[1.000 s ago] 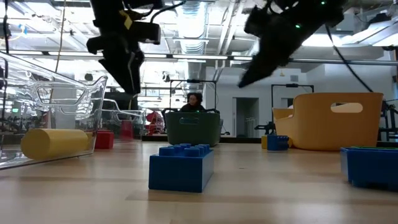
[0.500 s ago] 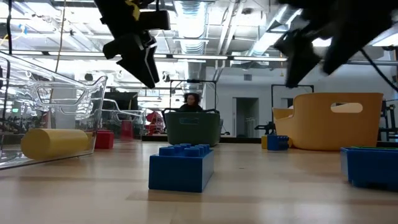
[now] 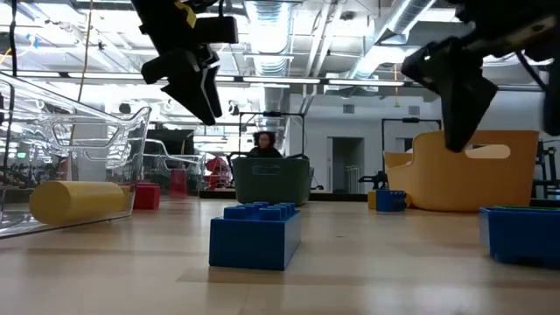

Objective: Sort blocks
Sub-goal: Put the green game piece into the yellow bin

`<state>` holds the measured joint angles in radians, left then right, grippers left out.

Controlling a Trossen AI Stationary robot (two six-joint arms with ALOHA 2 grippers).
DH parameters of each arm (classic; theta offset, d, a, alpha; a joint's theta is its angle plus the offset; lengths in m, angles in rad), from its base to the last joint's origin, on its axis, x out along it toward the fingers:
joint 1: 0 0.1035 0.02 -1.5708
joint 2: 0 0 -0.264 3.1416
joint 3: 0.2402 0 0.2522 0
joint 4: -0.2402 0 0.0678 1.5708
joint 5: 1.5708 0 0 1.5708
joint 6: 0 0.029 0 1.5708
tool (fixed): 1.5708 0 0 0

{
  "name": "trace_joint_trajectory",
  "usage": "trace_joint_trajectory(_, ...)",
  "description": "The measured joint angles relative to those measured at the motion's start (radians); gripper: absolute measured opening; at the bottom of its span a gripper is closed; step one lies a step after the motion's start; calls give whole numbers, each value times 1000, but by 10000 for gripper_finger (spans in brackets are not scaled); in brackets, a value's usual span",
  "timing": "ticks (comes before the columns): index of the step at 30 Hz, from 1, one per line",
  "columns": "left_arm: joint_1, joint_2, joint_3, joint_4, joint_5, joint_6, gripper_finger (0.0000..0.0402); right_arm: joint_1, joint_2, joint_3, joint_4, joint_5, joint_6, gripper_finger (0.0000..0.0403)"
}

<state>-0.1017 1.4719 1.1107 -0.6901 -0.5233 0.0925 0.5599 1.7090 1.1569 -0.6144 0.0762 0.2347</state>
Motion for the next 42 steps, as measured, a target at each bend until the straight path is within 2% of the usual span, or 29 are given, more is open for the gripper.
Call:
trace_joint_trajectory(8,0,0,0,-1,0,27,248,32,123,69,-150,2,-378,291)
trace_joint_trajectory(14,0,0,-1,-16,0,27,248,32,162,108,-194,5,-515,290)
trace_joint_trajectory(30,0,0,-1,-55,1,-26,248,-15,169,108,-177,12,-782,290)
trace_joint_trajectory(42,0,0,-1,-101,0,-68,248,-16,205,108,-168,-1,-830,279)
